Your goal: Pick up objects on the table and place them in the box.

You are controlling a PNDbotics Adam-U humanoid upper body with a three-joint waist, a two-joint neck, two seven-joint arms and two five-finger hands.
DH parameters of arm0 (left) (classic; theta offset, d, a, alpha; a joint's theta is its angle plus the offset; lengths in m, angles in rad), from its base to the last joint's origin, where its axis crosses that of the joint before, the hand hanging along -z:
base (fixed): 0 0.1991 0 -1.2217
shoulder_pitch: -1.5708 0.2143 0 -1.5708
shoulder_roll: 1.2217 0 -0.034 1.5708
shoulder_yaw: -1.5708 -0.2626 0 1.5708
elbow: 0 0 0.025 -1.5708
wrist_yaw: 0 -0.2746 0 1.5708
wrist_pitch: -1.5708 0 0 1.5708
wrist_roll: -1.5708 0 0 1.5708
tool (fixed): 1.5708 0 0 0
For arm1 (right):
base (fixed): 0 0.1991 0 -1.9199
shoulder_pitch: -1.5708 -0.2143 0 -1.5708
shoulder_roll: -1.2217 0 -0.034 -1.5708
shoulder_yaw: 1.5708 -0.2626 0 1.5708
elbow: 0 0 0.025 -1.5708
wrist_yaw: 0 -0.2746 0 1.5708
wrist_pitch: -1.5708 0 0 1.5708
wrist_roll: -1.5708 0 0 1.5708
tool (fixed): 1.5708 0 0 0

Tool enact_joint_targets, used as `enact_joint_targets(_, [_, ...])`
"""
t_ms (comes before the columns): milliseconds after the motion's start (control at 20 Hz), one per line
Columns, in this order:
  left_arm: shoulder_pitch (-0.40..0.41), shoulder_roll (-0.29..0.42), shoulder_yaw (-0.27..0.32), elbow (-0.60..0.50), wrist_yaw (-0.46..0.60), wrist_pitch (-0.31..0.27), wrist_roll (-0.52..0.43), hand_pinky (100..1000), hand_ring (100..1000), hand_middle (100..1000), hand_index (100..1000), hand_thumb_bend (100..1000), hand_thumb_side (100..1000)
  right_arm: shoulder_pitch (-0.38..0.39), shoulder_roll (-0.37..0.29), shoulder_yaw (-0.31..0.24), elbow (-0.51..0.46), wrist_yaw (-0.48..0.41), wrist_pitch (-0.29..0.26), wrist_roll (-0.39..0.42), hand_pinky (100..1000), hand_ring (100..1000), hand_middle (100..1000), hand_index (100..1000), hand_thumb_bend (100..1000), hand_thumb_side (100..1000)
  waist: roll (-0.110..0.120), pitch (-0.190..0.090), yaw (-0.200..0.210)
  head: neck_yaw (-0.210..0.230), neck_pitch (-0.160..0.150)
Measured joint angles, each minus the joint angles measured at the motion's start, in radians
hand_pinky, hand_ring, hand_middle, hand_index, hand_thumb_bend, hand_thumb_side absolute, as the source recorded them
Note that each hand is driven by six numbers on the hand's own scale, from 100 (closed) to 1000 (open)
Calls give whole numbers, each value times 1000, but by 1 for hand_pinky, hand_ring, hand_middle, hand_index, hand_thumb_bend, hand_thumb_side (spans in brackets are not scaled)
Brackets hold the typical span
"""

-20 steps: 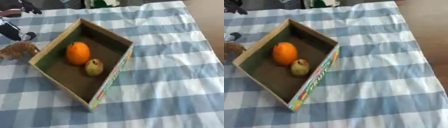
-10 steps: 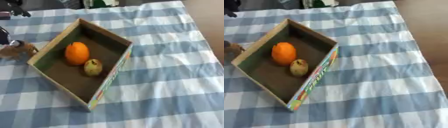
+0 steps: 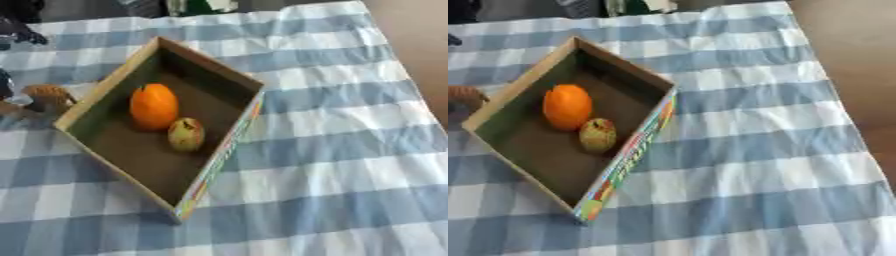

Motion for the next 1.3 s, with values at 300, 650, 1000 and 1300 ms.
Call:
enact_joint_targets(300, [5,-3,0,15,-14,7,-7,794,879,840,963,570,511,0,8,0,0,-1,5,4,737,873,631,817,100,599,-4,6,-4,13,-8])
enact_joint_targets(650, [8,-32,2,34,-25,20,-20,764,858,805,931,450,495,0,12,0,0,-3,10,10,739,875,631,819,100,595,-9,12,-6,25,-16])
enact_joint_targets(1000, [9,-56,7,72,-28,34,-31,729,831,763,883,377,444,0,17,-1,0,-5,10,12,742,877,631,821,100,594,-9,18,-11,29,-17])
enact_joint_targets(1300, [14,-63,7,91,-50,37,-33,682,796,716,833,254,260,0,19,-6,0,-6,12,14,742,878,630,822,100,595,-9,19,-11,36,-24])
